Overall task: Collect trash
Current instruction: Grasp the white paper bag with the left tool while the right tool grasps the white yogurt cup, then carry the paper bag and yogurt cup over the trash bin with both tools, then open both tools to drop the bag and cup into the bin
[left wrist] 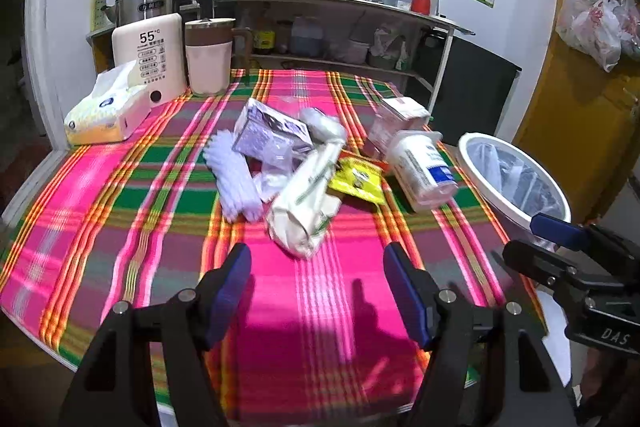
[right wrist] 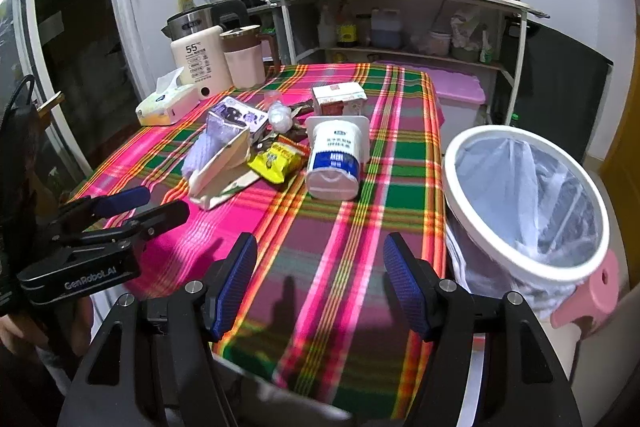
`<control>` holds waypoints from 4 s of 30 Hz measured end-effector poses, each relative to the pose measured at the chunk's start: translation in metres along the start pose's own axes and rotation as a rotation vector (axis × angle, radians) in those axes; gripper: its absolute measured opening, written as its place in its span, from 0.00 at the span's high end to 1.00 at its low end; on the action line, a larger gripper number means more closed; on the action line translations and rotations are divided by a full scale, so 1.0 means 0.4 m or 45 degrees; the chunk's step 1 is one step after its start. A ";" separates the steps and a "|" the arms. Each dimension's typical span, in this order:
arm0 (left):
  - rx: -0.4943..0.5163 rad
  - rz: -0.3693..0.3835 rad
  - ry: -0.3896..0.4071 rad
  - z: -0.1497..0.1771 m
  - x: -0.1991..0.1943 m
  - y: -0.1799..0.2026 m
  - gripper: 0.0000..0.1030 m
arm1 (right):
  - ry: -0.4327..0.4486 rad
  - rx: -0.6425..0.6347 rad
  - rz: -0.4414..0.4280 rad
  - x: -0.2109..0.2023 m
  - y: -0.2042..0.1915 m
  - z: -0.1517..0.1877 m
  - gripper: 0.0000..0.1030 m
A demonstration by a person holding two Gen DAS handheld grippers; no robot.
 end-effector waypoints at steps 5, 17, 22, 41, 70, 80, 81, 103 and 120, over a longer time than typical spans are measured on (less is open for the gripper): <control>0.027 0.012 -0.003 -0.038 0.049 -0.015 0.32 | -0.012 0.019 0.003 0.054 0.011 -0.044 0.36; 0.065 0.028 -0.080 -0.049 0.146 -0.034 0.38 | -0.086 0.057 -0.003 0.209 0.025 -0.118 0.36; 0.060 0.034 -0.131 -0.036 0.170 -0.032 0.56 | -0.132 0.068 -0.012 0.252 0.022 -0.128 0.36; -0.016 0.012 -0.072 -0.013 0.064 -0.044 0.70 | -0.154 0.154 -0.026 0.169 0.049 -0.070 0.52; 0.156 0.266 -0.062 -0.127 0.132 0.269 0.70 | -0.036 0.289 0.187 0.013 0.323 -0.041 0.52; 0.239 0.369 -0.098 -0.170 0.223 0.409 0.70 | -0.060 0.360 0.272 0.018 0.451 -0.023 0.52; 0.245 0.380 -0.105 -0.172 0.234 0.421 0.70 | -0.064 0.366 0.278 0.020 0.461 -0.020 0.52; 0.303 0.474 -0.155 -0.174 0.305 0.531 0.53 | -0.118 0.440 0.297 0.055 0.560 0.009 0.51; 0.221 0.463 -0.098 -0.149 0.190 0.452 0.53 | -0.047 0.377 0.271 -0.032 0.463 -0.002 0.50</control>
Point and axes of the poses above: each gripper's, at about its wrist camera, not at the fingertips, and x roughly the way its jaws point, y to its right, z to its underside, the point moved 7 cm from there along x, roughly the way its jaws point, and after that the axes turned 5 degrees about z, right-handed, at the moved point
